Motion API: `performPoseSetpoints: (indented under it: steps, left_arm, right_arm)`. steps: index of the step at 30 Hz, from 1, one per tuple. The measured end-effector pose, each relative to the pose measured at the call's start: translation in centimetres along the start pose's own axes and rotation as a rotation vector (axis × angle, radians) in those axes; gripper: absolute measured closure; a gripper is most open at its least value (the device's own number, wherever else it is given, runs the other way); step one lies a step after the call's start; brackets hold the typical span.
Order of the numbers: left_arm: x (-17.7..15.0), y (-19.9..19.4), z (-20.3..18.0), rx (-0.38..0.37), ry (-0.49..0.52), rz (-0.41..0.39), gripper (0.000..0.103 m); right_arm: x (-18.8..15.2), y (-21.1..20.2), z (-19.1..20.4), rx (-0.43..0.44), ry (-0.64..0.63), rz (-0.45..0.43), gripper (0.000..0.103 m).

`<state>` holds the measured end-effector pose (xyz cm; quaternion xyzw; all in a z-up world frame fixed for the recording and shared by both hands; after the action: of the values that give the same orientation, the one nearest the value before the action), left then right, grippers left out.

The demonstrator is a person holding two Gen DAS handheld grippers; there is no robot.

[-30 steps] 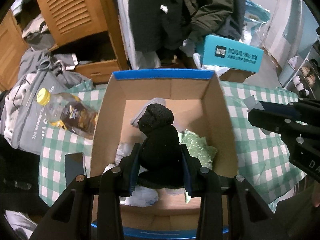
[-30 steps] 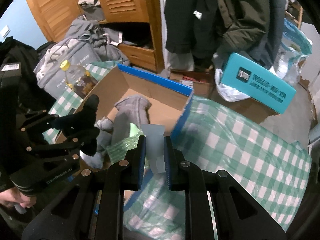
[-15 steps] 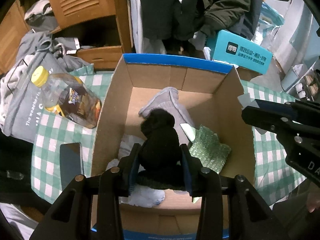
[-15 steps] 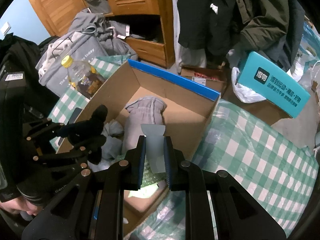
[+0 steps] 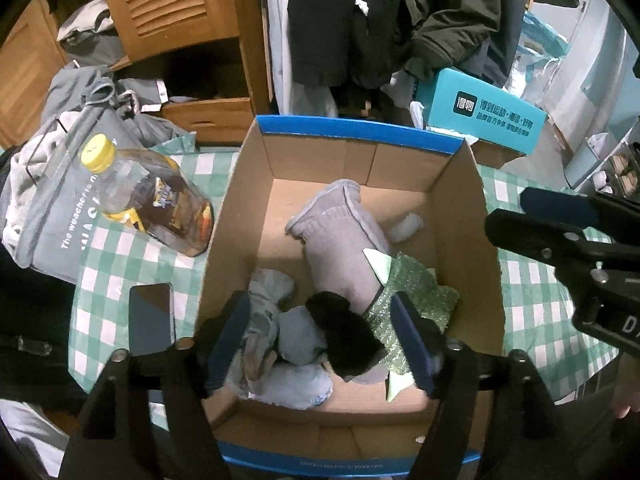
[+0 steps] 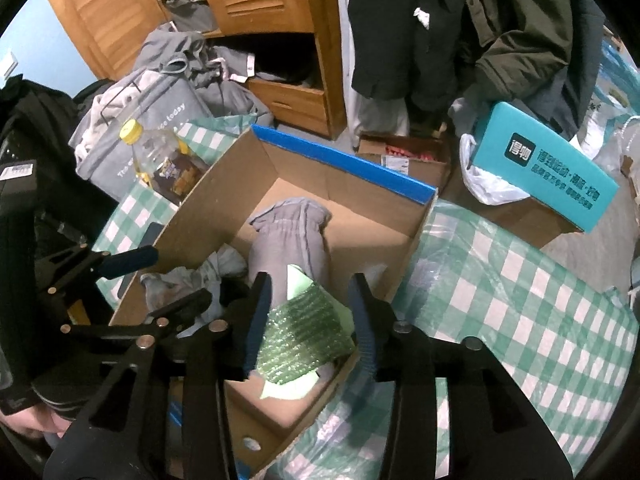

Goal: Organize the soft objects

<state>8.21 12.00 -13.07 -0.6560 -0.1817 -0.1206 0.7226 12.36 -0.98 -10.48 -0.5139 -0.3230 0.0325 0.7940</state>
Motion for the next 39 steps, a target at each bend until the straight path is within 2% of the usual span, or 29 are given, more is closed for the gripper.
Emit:
performPoseSetpoints:
  steps: [6,13,15,20,27,34,39]
  left_arm:
    - [0.2,-2.3,-0.2,0.039,0.016,-0.044,0.017]
    - [1.0,-5.3,-1.3,0.085,0.061,-0.125,0.012]
    - [1.2,-6.2,-1.7,0.075,0.067,-0.142,0.012]
    - [1.4,-7.9,-2.8,0.043,0.075,-0.17,0.001]
    - [1.5,-9.7,-4.4,0.068,0.111,-0.217,0.001]
    - [1.4,-10.1,-5.2,0.051,0.112,-0.203,0.001]
    - [1.4,-10.3,-5.8,0.064,0.122,-0.218,0.001]
  right_arm:
    - [0.0,-2.5,-0.3,-0.048,0.01,-0.052,0.04]
    - [-0.4,-5.5,-0.7,-0.072,0.035,-0.125,0.037]
    - [-0.7,-6.3,-1.1,-0.088,0.044,-0.139,0.037]
    - [-1.7,-8.3,-2.1,-0.106,0.073,-0.167,0.037]
    - [-3.2,-11.2,-3.3,-0.132,0.086,-0.203,0.036]
    - [-3.8,-13.4,-4.6,-0.164,0.083,-0.251,0.036]
    - [-4.5,-13.3,-6.0,-0.179,0.098,-0.244,0.036]
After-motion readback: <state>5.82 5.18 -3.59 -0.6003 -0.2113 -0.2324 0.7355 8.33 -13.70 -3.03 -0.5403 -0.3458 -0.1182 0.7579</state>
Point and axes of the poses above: each gripper's, at about its wrist camera, not at the fingertips, and y roughly the way its jaws point, z to its left, x to its top, the point moved 7 cm from there along y, roughly the way its jaws point, and after that the axes turned 4 degrees about x, right-handed, at the moved point
